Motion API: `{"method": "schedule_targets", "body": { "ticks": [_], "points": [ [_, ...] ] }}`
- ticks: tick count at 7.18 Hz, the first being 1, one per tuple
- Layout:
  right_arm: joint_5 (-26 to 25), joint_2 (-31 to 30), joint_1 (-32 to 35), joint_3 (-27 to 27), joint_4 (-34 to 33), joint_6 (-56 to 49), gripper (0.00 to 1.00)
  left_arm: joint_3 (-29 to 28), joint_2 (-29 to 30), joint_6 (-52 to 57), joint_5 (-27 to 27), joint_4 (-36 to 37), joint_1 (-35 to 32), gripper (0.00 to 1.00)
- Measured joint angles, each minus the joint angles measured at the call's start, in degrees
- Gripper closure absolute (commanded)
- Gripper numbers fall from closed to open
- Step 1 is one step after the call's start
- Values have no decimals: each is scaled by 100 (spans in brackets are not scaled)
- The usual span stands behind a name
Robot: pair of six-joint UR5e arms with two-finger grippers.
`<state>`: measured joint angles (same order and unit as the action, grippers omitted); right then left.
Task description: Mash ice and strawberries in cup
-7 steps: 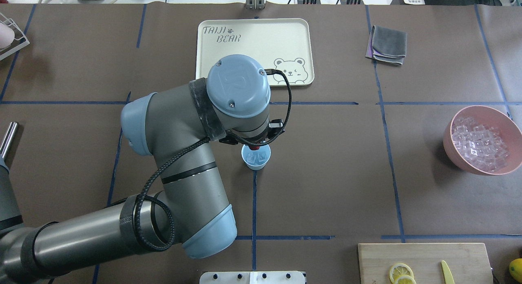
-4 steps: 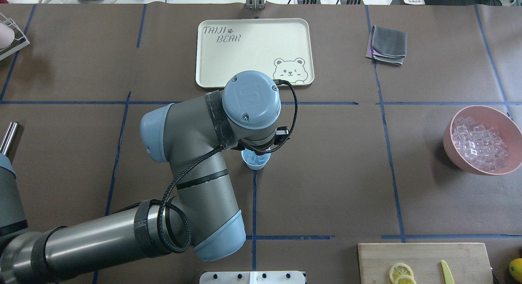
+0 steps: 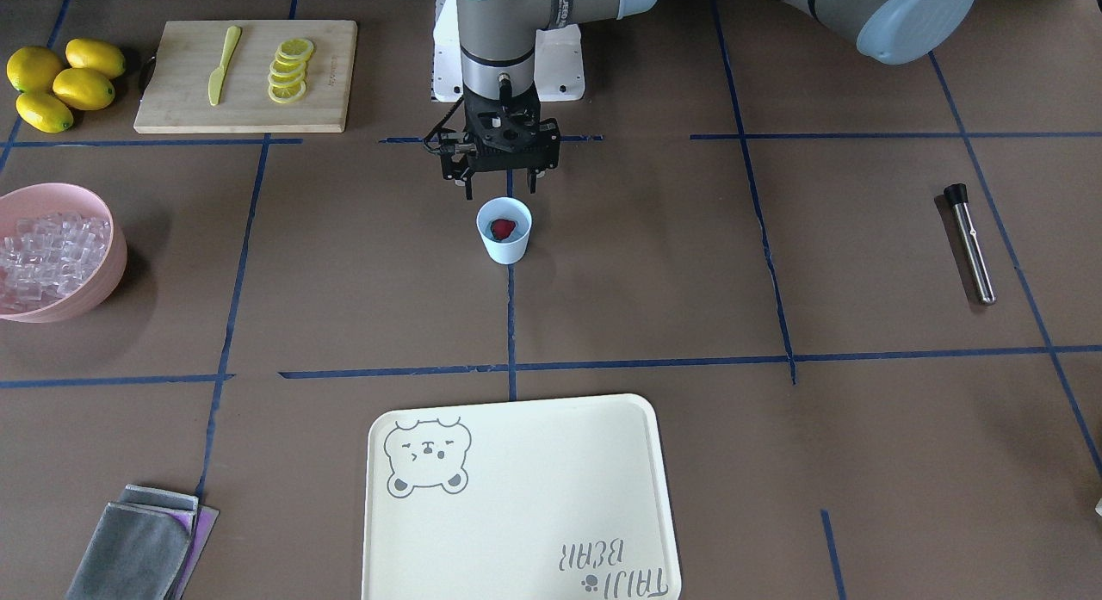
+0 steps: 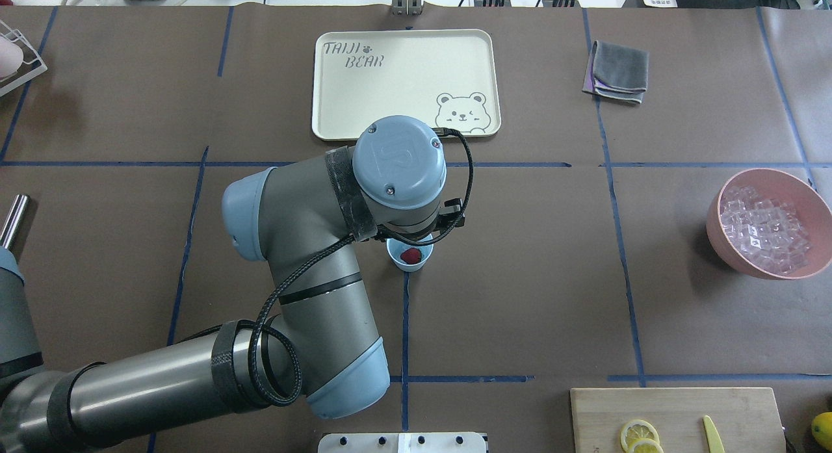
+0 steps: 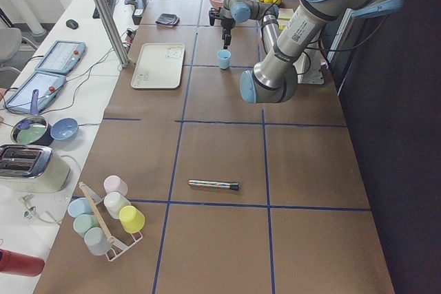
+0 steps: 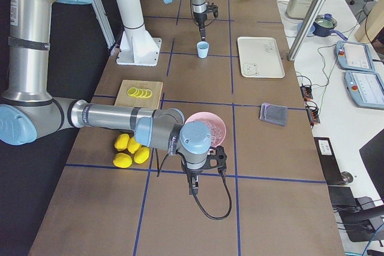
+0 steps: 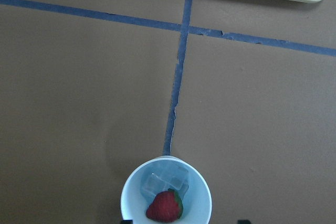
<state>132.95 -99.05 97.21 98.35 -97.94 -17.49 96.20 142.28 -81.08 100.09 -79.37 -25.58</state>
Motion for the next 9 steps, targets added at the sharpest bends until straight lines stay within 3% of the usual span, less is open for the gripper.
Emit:
{"method": "schedule_targets", "body": {
  "ticks": [2, 4, 6, 9],
  "points": [
    [3, 1, 0, 6, 3, 0, 0, 463, -386, 430, 27, 43, -97, 0],
    [3, 7, 0, 4, 15, 0, 0, 1354, -1473, 1737, 447, 89, -792, 0],
    [3, 6, 0, 5, 20, 0, 0, 1795, -2658, 3822, 1488, 82, -2247, 0],
    [3, -10, 0, 5, 89, 2, 0, 1741, -4196, 6762, 2675, 30, -4382, 0]
  ]
}}
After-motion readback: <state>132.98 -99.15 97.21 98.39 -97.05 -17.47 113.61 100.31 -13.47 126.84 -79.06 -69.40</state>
